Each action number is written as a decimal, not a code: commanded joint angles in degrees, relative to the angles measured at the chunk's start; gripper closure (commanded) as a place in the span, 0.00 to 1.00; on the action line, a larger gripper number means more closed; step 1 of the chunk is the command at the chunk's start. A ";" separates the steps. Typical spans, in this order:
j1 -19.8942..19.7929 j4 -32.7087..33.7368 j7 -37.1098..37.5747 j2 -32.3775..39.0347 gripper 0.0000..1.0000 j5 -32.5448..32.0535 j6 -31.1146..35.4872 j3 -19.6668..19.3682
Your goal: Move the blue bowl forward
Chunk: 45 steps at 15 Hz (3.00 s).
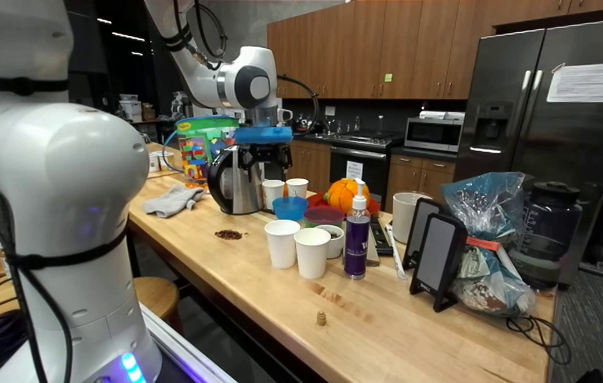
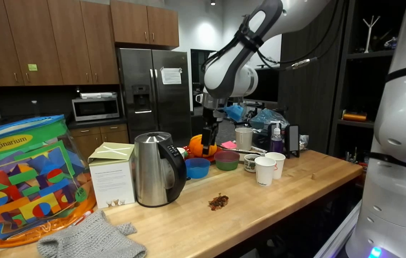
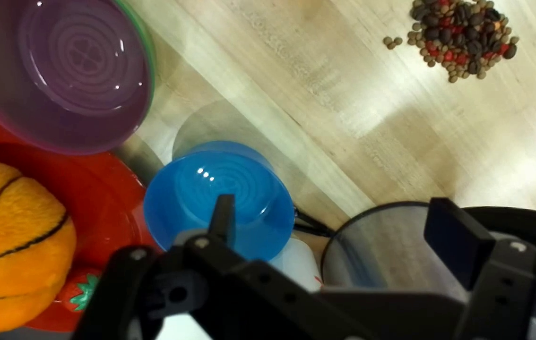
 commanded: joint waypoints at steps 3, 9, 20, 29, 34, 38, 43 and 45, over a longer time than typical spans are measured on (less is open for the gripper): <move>-1.30 0.64 -10.23 4.52 0.00 5.64 6.27 -0.67; -2.98 2.14 -21.73 7.87 0.00 10.48 9.51 1.44; -3.94 6.12 -43.75 10.40 0.00 15.91 5.12 5.79; -2.05 5.26 -30.89 12.90 0.00 -9.68 7.09 3.93; -2.56 6.16 -25.03 15.13 0.00 -16.18 5.90 4.23; -3.32 6.30 -23.35 16.79 0.00 -16.50 6.49 3.97; -4.20 6.94 -21.89 18.75 0.00 -15.95 7.25 3.52; -4.91 7.57 -21.65 19.72 0.00 -15.20 7.66 3.65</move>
